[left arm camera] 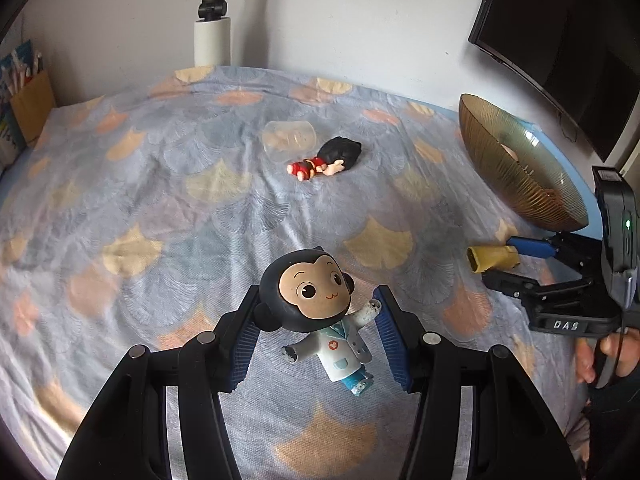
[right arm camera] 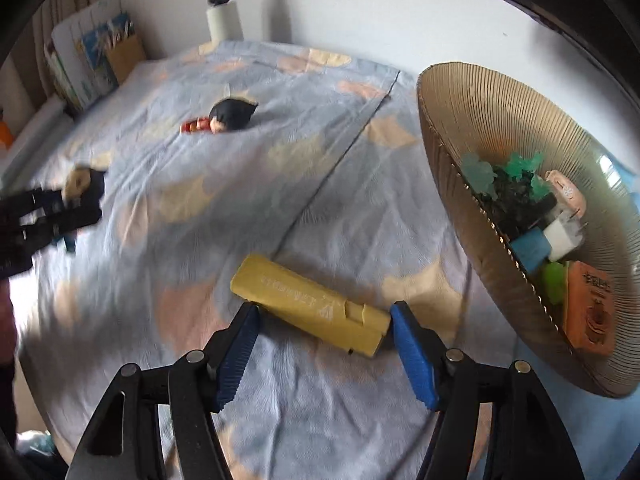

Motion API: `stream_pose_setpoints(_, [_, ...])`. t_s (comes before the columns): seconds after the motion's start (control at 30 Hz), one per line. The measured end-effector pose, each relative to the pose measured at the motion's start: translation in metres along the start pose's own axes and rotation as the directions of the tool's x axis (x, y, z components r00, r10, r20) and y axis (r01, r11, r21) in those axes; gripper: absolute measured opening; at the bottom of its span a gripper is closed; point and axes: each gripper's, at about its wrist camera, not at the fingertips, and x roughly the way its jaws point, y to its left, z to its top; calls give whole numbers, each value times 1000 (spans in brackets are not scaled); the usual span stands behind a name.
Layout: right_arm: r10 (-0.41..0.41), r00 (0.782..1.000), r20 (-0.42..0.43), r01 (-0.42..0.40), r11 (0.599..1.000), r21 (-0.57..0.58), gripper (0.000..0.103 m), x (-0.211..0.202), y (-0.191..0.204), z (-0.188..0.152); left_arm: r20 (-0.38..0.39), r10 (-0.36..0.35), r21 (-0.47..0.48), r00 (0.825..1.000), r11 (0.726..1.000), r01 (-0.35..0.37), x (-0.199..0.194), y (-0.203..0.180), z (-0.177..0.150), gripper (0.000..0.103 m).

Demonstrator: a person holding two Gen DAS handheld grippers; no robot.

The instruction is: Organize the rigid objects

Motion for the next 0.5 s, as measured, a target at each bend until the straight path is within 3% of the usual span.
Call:
stream_pose_setpoints(0.07, [-3,1000,6,3,1000,-12,59,-3,3,-4,7,16,13,1000,1000,-16,0,-2,1,53])
stream_pose_setpoints(0.13, [19,1000,6,-18,1000,-15,32,-10,7,-8,3,21,5,1000,1000,-21,1,0,1,53])
stream_pose_setpoints(0.2, [75,997,-13,-75,997,3,27,-20,16,-17,-8,12,-7,1000,1000,-12,2,2,1,53])
stream_pose_setpoints(0.27, [122,992,-22,-123,992,-26,27,-27,35,-28,-3,10,0,1000,1000,-10,0,2,0,53])
stream_pose_setpoints(0.37, [29,999,-30,-30,998,-50,30,-29,48,-33,7,6,6,1000,1000,-6,-2,-1,-1,53])
stream_pose_setpoints(0.43, [63,998,-26,-62,998,29,50,-24,40,-28,7,0,6,1000,1000,0,-3,-2,-2,53])
stream_pose_setpoints(0.5, [107,994,5,-107,987,117,52,-20,29,-22,4,7,14,1000,1000,-7,-2,-2,-3,53])
